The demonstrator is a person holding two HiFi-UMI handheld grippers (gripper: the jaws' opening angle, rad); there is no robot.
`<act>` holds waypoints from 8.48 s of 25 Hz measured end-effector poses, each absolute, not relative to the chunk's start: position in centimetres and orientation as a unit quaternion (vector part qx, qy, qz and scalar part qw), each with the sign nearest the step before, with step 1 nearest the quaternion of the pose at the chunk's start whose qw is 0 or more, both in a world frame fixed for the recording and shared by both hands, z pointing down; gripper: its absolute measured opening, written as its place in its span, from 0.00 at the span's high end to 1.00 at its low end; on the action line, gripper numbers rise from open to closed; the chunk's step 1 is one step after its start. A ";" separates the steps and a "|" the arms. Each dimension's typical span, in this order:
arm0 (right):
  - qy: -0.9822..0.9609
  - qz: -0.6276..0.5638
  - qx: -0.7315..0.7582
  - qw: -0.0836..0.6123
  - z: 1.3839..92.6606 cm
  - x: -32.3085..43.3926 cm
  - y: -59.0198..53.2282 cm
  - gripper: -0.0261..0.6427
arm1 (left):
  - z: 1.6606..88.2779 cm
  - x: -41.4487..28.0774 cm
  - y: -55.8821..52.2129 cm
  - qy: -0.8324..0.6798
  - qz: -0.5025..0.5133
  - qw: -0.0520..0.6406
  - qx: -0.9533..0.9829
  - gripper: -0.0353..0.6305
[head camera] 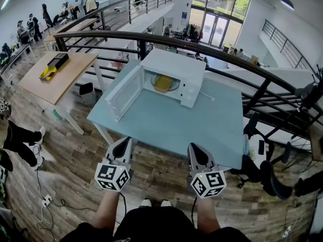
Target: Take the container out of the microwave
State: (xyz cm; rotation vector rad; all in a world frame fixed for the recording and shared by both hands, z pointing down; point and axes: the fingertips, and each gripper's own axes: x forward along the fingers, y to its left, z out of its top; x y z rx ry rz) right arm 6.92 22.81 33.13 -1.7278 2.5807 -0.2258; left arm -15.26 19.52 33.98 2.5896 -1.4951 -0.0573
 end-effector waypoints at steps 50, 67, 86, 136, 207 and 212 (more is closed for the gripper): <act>0.827 -0.088 -0.555 0.033 34.0 0.7 24.3 0.95 | 35.5 -21.4 21.1 -0.474 -0.022 0.081 0.877 0.94; 0.831 -0.082 -0.550 0.026 35.1 4.3 14.4 0.95 | 36.3 -17.2 11.7 -0.484 -0.014 0.071 0.872 0.94; 0.837 -0.069 -0.543 0.007 35.4 9.5 -0.2 0.95 | 36.5 -12.0 -2.8 -0.509 0.013 0.055 0.859 0.94; 0.799 -0.216 -0.561 0.001 47.2 11.2 -18.7 0.95 | 45.1 -3.9 -18.8 -0.507 0.083 0.100 0.852 0.94; 0.759 -0.279 -0.586 -0.057 56.2 6.7 -26.1 0.95 | 62.9 -2.1 -39.8 -0.469 0.215 0.250 0.820 0.85; 0.759 -0.281 -0.585 -0.056 56.2 6.5 -26.0 0.95 | 63.4 -2.3 -40.1 -0.472 0.224 0.252 0.815 0.86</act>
